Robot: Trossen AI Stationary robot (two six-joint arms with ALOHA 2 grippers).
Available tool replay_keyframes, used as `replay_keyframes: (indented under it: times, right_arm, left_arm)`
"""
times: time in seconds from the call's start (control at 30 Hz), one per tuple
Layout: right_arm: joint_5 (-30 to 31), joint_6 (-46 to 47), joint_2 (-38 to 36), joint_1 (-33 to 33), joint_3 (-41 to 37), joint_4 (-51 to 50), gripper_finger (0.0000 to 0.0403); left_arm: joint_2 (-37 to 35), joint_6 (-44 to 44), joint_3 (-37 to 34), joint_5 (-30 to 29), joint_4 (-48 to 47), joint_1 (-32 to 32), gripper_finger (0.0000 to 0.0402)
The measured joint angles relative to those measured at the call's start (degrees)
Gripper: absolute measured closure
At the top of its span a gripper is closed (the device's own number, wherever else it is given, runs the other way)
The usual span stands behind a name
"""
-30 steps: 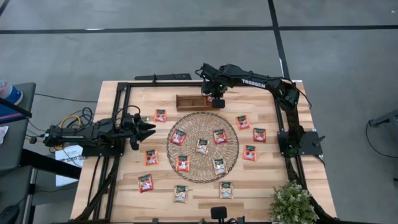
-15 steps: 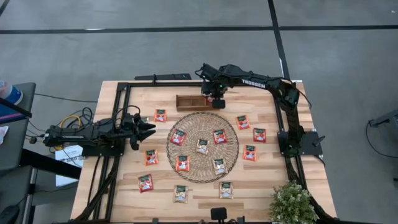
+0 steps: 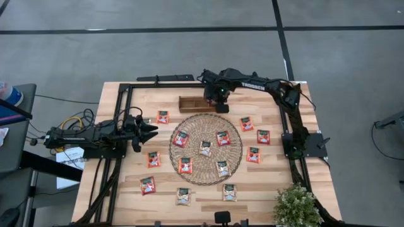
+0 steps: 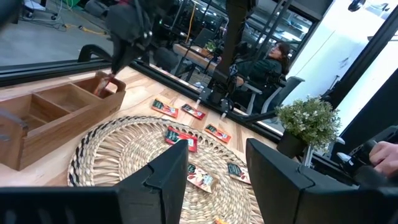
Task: Pick & Place Tea
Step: Put the red tea bag into the right section of the wooden organizer
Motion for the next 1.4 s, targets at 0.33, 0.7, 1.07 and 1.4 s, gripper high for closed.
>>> replay_keyframes:
  times: [0.33, 0.7, 1.07, 1.4]
  right_arm:
    - [0.72, 1.18, 0.67, 0.31, 0.32, 1.92, 0.0403]
    - [1.38, 0.18, 0.58, 0.46, 0.38, 2.31, 0.0403]
    - [1.18, -0.71, 0.55, 0.62, 0.38, 2.34, 0.0395]
    - [1.40, -0.62, 0.53, 0.62, 0.38, 3.21, 0.0272]
  left_arm:
    - [-0.01, -0.11, 0.00, 1.84, 0.01, -0.02, 0.0247]
    - [0.00, 0.04, 0.00, 1.84, -0.02, -0.02, 0.0247]
    - [0.00, 0.16, 0.00, 1.84, -0.02, -0.02, 0.0247]
    - [0.00, 0.20, 0.00, 1.86, -0.02, -0.02, 0.0247]
